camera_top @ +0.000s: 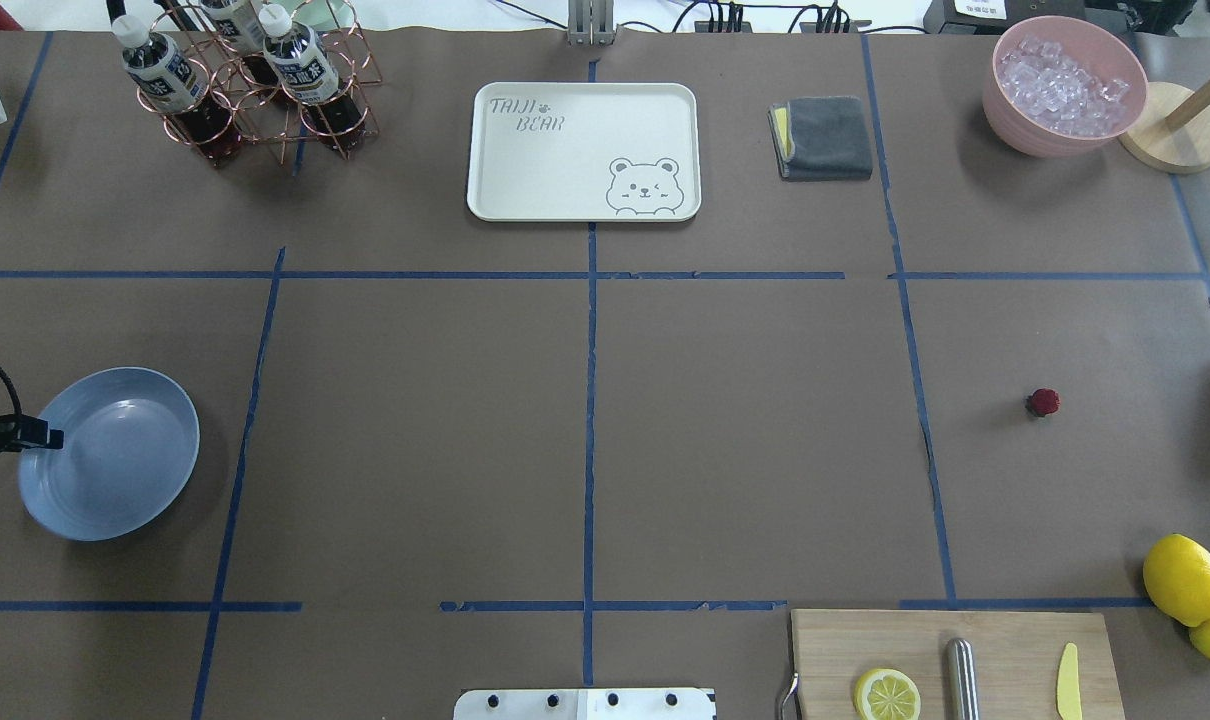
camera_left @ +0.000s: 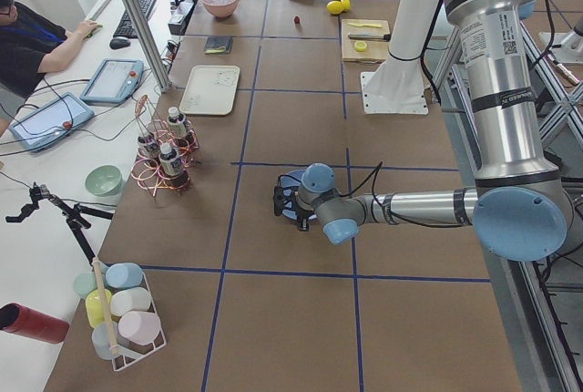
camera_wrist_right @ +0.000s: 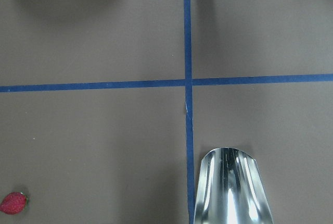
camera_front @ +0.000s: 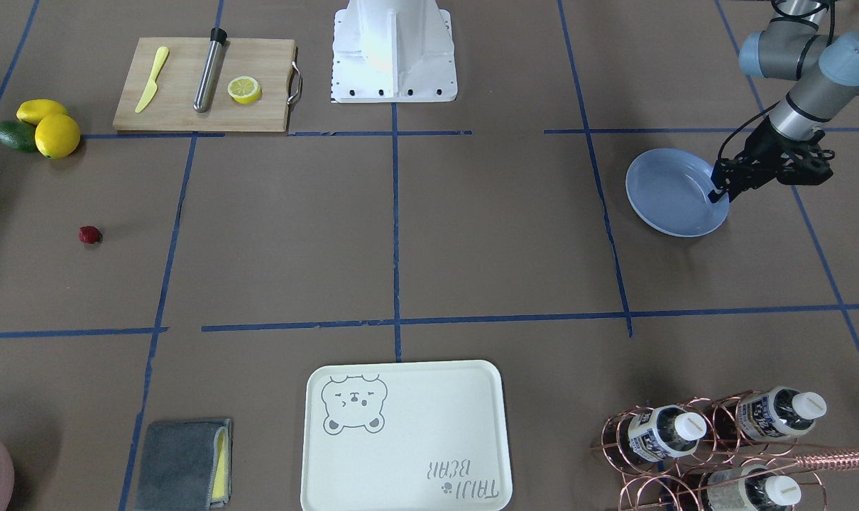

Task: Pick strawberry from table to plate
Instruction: 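Lower the left gripper to the rim of the light blue plate and grip it, then slide the light blue plate with the left gripper toward the table center, then release the plate and raise the left gripper while the right gripper approaches the strawberry, then close the right gripper on the red strawberry while the left arm withdraws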

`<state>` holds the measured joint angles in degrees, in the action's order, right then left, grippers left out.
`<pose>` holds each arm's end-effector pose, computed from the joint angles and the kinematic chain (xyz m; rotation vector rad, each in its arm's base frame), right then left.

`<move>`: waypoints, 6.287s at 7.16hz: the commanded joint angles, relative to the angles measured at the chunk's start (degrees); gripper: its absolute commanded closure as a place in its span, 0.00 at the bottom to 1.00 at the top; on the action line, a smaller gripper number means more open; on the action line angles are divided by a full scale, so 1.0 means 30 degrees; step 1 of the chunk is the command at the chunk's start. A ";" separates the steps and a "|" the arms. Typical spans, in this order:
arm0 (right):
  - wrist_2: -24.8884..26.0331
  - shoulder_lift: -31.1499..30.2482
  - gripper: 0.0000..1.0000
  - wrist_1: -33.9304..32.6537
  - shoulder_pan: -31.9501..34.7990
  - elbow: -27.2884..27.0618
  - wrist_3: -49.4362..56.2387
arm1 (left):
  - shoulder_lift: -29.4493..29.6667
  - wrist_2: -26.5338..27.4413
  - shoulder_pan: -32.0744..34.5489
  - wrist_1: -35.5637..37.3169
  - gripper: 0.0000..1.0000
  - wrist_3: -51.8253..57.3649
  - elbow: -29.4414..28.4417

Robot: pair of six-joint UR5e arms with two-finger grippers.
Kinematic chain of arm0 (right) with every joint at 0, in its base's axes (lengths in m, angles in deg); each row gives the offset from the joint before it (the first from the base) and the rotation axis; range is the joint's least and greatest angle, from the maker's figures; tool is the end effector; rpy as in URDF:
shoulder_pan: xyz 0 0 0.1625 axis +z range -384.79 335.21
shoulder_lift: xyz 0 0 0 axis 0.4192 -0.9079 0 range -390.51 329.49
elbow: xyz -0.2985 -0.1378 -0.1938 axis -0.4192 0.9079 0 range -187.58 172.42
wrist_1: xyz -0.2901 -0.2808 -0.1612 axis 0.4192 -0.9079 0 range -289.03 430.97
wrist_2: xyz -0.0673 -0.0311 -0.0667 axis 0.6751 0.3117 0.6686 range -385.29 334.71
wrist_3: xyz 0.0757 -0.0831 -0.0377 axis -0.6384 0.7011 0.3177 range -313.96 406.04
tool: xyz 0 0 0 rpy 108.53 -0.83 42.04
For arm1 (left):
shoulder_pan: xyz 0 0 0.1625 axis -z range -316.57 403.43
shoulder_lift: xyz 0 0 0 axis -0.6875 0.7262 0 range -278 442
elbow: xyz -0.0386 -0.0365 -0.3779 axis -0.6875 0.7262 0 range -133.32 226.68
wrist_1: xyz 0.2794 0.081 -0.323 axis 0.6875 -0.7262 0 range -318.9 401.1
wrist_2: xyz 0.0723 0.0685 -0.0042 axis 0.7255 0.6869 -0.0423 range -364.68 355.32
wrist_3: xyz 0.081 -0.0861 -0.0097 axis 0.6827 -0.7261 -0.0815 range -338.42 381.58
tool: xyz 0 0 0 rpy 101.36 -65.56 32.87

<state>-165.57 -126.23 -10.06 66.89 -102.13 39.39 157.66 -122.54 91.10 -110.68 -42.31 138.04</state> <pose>0.0563 -0.4834 0.6122 0.0892 -0.8809 0.0758 0.2477 -0.3875 0.6192 0.1358 0.9403 -0.1405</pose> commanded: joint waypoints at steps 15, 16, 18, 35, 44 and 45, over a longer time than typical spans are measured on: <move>-0.0821 0.0524 0.00 0.1289 -0.1549 -0.1933 -0.5415 | 1.4295 0.3887 -0.6386 1.2950 1.00 -1.2123 0.2393; -0.0820 0.0556 0.00 0.1260 -0.1988 -0.2780 -0.7114 | 1.4620 0.4099 -0.7181 1.2949 1.00 -1.2972 0.2009; -0.0762 0.0527 0.00 0.1259 -0.2051 -0.2847 -0.7219 | 1.4741 0.5094 -0.8210 1.2048 1.00 -1.4000 0.1597; 0.6592 -0.0117 0.13 0.9756 -1.4444 -0.1148 -1.5335 | 1.3335 0.3017 -0.1212 1.7637 0.00 -0.4894 0.6223; 0.6737 -0.0117 0.88 0.9755 -1.4329 -0.0855 -1.5072 | 1.2895 0.2988 -0.1212 1.7607 0.00 -0.4894 0.6194; 0.6709 -0.0059 1.00 0.9784 -1.3892 -0.1058 -1.5071 | 1.2895 0.2988 -0.1212 1.7607 0.00 -0.4894 0.6223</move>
<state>-145.46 -126.50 19.22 23.99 -104.81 -5.91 196.32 -113.57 87.47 -57.86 -56.99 156.65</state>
